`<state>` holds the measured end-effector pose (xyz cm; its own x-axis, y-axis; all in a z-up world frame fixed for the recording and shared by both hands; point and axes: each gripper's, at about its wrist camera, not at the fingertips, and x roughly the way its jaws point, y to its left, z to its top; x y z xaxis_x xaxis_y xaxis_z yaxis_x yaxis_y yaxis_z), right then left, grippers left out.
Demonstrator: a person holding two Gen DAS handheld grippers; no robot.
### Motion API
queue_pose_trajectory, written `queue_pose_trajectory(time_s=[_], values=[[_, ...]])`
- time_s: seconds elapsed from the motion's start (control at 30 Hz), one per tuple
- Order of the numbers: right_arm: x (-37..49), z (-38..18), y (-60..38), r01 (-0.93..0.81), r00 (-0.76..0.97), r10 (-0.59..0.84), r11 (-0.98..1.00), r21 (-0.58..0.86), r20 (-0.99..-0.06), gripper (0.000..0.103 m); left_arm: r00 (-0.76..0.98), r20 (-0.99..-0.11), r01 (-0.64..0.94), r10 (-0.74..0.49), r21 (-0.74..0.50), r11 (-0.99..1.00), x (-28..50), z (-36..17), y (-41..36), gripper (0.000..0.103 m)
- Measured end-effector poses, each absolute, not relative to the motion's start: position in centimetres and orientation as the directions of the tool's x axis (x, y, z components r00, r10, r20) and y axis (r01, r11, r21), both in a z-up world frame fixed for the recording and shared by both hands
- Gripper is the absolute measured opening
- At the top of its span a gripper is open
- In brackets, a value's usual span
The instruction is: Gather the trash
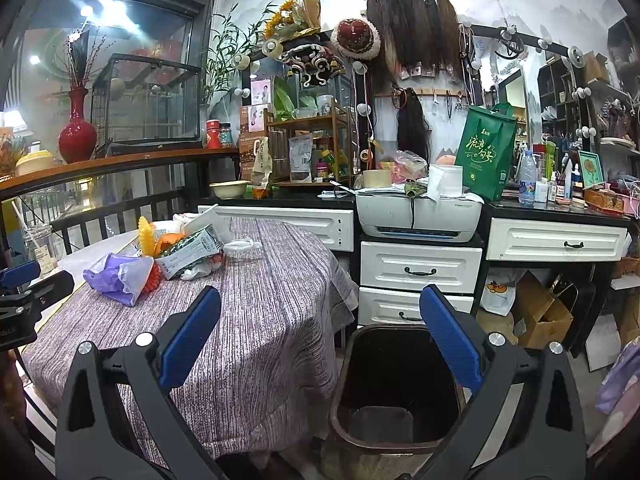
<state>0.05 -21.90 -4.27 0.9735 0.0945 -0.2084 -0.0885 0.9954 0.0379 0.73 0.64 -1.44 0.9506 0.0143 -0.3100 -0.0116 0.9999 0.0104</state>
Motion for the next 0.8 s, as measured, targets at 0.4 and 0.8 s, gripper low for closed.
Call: queue_pose_trajectory(time_s=[0.4,0.8], values=[[0.23,-4.43,-21.95,-0.090,0.973,0.096,0.995,0.037,-0.211,0.098,0.950,-0.313,-0.011,0.014,0.010,1.000,0.78,-1.65,0.61,0.098],[0.48,-5.07,-21.93,-0.089,0.971,0.095,0.995,0.039,-0.220,0.098,0.948,-0.317,-0.011,0.013,0.008,1.000,0.73,-1.90,0.46,0.098]])
